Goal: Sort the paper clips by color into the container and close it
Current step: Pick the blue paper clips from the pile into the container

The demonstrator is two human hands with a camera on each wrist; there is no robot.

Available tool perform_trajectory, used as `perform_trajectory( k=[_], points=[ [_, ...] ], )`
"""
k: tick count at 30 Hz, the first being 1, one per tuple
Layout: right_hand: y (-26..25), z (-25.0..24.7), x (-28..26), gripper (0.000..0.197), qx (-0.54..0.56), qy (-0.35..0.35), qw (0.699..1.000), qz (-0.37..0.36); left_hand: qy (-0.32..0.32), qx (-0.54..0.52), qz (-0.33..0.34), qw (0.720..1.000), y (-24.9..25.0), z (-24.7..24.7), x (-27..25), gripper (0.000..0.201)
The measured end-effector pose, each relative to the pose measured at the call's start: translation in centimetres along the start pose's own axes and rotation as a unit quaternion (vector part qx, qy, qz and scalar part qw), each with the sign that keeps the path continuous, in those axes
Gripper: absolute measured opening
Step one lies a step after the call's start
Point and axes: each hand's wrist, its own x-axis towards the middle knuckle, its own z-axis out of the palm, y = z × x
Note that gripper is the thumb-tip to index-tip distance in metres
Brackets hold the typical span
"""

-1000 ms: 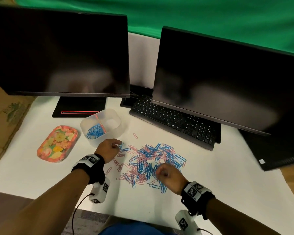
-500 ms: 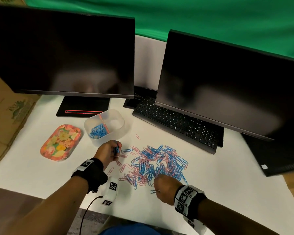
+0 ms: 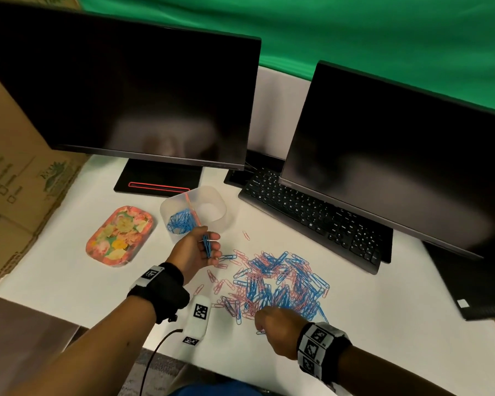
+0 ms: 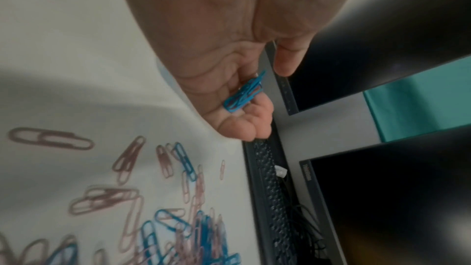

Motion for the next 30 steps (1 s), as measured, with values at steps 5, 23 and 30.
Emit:
perform_trajectory(
  k=[5,23,30],
  points=[
    [-0.5,-0.2,1.0,0.005,-0.013,0.017,0.999,-0.046,0.025,-0.012,0.054,0.998,3.1,-0.9,0.1,0.036],
    [-7.1,-21.0,18.6,0.007,0.399,0.120,0.907,0.069,0.225,0.037,0.109,0.967,7.5,-4.3,2.5,0.038],
    [-6.1,-21.3,18.7,0.024,0.332,0.157,0.928,0.067,0.210,0.214,0.250,0.921,4.8,-4.3,1.1,0.020]
  ],
)
